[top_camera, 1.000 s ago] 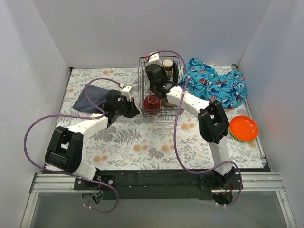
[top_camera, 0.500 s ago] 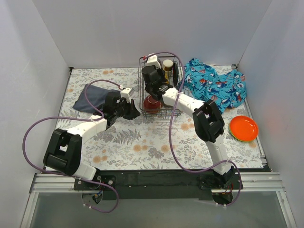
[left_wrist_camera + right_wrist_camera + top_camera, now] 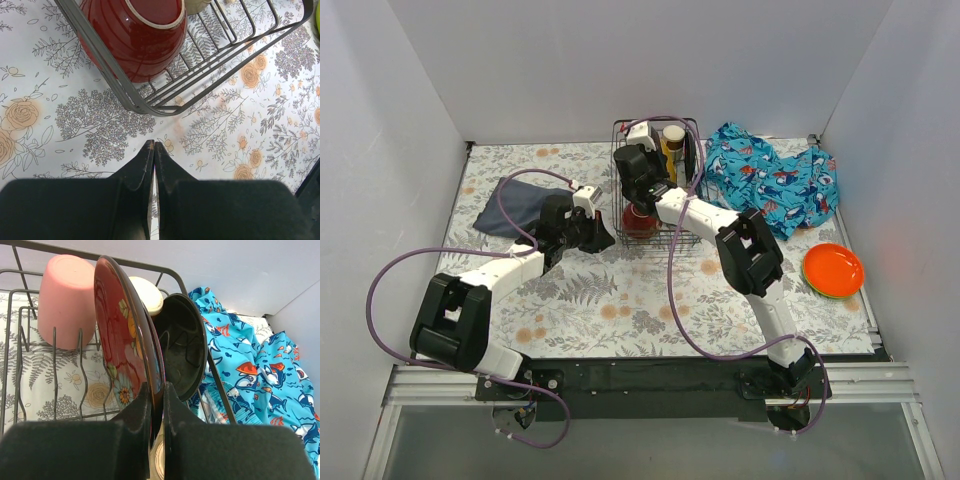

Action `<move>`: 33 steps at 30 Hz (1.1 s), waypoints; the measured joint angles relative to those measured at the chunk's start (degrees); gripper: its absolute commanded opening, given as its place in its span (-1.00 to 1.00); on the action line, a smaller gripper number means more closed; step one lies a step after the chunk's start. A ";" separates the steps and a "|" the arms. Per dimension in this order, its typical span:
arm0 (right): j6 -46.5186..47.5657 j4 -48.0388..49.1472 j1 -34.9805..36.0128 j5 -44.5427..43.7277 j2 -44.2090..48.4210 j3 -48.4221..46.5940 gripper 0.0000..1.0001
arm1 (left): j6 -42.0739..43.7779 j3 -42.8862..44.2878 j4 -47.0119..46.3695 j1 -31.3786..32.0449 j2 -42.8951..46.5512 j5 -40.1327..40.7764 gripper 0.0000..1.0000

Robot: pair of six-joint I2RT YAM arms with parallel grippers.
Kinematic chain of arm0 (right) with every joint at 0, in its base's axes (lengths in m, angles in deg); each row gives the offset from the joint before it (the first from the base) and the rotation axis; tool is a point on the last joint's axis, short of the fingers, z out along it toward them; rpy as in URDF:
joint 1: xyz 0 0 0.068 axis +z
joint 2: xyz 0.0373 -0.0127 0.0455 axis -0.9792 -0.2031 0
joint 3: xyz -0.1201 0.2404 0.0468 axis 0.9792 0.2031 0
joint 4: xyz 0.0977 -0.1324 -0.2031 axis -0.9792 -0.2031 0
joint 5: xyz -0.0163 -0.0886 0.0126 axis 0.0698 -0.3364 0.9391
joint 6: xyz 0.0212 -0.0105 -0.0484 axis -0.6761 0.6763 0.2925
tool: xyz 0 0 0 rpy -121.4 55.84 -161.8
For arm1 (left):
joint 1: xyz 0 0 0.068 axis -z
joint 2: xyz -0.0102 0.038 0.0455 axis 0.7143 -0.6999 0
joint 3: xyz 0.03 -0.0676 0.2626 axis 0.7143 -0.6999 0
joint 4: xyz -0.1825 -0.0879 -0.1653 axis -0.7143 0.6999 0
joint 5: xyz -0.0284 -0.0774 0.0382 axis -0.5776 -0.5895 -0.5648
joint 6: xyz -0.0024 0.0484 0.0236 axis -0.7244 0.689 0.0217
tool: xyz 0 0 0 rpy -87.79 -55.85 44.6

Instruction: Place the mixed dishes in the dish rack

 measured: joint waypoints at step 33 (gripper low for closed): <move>-8.28 -14.14 0.74 23.39 20.22 6.40 -0.97 | 0.90 4.09 8.87 -0.07 7.67 0.83 -0.03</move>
